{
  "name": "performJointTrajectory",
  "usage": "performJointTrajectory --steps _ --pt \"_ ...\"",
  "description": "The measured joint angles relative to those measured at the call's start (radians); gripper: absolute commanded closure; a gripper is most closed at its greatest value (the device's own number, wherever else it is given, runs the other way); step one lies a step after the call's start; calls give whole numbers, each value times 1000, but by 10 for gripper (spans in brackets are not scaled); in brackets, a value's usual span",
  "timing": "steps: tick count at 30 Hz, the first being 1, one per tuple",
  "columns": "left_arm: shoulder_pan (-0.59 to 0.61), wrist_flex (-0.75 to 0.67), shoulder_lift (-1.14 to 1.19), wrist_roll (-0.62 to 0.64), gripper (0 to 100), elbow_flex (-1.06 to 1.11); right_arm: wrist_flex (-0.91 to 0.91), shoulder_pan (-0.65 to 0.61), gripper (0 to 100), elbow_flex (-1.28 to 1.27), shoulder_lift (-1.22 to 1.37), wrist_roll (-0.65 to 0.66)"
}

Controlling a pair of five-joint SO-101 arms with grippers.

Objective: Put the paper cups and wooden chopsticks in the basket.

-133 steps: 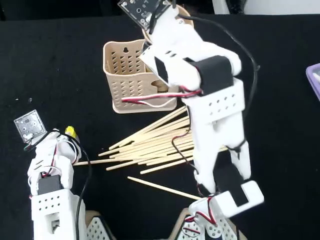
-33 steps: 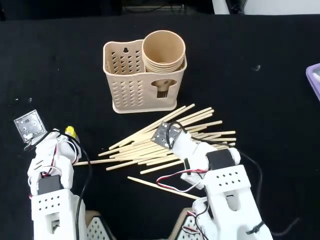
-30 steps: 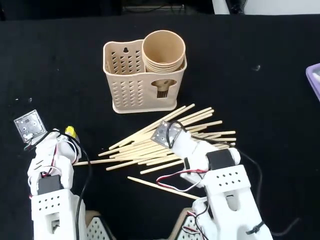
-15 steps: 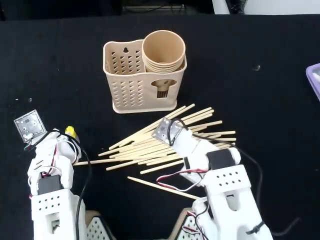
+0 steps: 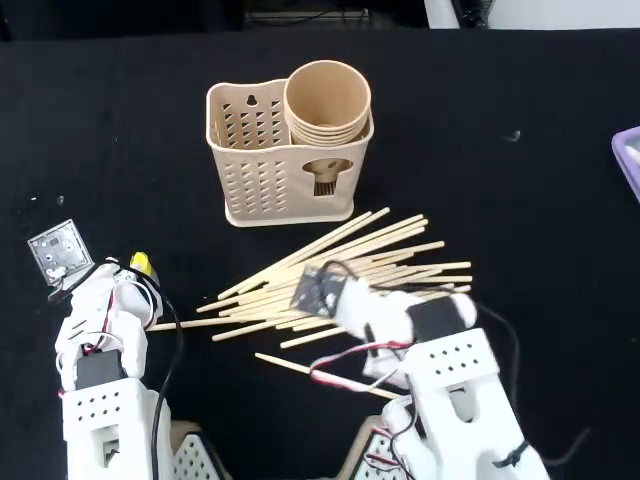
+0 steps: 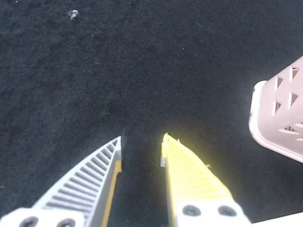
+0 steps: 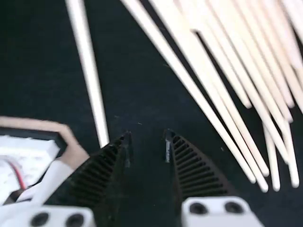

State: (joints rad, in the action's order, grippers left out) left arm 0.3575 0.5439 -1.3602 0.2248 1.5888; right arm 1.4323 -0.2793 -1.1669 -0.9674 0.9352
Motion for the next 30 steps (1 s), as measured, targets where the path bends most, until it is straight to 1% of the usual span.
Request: performJointTrajectory --steps 2,6,9,12,15,17,20,25,30 --pt "0 0 0 0 855 0 9 -81 871 0 0 -12" --pt "0 0 0 0 854 0 9 -235 792 0 0 -55" --pt "0 0 0 0 855 0 -21 -295 787 0 26 -84" --pt "5 0 0 0 855 0 -100 -311 787 -28 100 -104" --pt "64 -6 0 0 854 0 -196 -313 787 -57 213 -109" --pt "106 -26 0 21 852 0 -255 -313 787 -57 298 -110" --pt "124 -40 0 54 852 0 -330 -313 787 -55 402 -115" --pt "124 -40 0 60 852 0 -364 -315 827 -35 476 -118" --pt "124 -40 0 60 852 0 -368 -313 828 -29 476 -120"
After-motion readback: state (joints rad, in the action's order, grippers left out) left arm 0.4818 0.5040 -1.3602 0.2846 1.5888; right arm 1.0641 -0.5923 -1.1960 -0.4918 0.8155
